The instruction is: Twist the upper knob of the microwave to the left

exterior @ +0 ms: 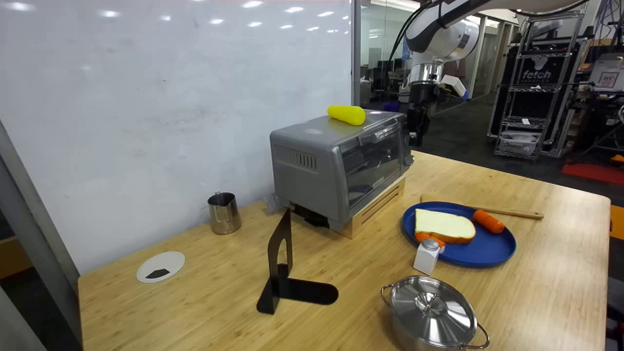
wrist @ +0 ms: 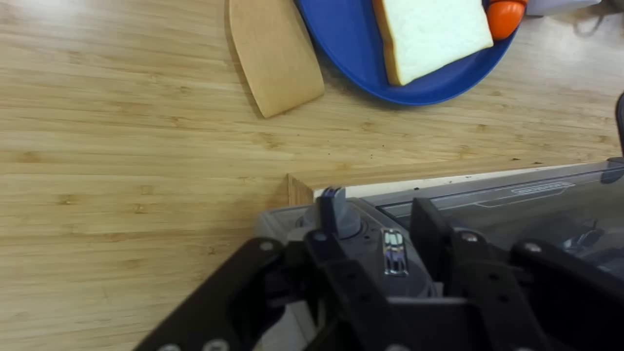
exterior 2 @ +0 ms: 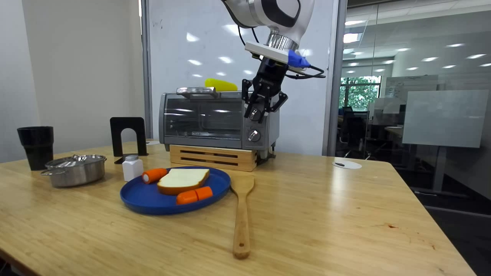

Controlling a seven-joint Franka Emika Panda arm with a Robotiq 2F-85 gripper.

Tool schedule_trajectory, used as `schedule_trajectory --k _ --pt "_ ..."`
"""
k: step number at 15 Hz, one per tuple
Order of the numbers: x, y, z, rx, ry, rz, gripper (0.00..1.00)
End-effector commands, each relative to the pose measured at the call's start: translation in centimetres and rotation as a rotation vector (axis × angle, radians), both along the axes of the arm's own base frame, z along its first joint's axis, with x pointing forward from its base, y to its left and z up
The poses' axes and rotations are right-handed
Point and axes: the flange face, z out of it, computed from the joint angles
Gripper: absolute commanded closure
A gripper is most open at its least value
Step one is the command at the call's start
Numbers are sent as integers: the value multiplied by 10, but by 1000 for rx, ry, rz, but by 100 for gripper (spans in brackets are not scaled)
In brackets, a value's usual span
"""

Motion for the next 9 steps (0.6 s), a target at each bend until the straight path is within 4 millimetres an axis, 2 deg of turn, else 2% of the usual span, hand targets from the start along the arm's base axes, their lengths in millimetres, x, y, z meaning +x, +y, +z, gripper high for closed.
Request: schedule_trajectory --k 1,9 --pt "6 -3 2 -13 -6 2 56" --pt "15 8 12 -33 -23 31 67"
